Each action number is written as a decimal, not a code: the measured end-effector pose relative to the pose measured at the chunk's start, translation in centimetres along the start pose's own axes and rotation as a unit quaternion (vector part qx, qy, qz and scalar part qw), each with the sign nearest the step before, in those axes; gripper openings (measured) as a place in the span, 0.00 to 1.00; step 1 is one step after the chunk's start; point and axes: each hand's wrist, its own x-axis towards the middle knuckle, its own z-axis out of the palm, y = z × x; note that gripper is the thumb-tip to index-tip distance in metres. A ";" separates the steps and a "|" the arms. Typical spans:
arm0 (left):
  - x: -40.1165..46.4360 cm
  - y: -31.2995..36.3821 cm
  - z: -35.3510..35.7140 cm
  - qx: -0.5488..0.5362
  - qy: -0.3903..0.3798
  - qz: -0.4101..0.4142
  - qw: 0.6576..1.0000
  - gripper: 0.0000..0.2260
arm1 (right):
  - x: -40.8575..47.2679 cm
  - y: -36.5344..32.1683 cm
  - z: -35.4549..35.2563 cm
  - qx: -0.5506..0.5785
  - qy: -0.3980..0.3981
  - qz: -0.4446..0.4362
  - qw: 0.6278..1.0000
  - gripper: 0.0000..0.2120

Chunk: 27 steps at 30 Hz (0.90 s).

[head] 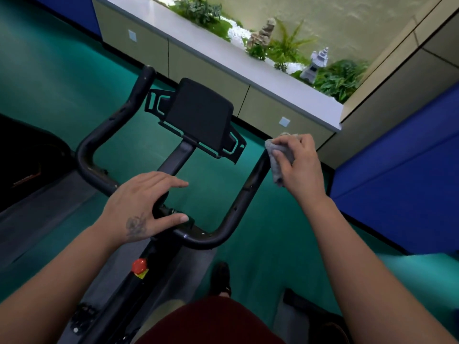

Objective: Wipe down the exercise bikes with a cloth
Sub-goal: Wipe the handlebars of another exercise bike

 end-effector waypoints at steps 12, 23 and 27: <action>-0.3 -0.1 0.0 0.003 0.005 0.001 1.000 0.29 | -3.8 0.1 2.3 0.027 0.019 -0.005 0.999 0.09; -0.4 -0.3 0.0 0.009 0.009 0.005 1.000 0.28 | -2.2 -0.6 1.6 -0.020 0.030 0.007 0.999 0.09; -0.4 -0.3 0.0 0.001 0.012 0.006 1.000 0.27 | -5.0 -0.7 2.9 -0.024 -0.015 -0.006 1.000 0.08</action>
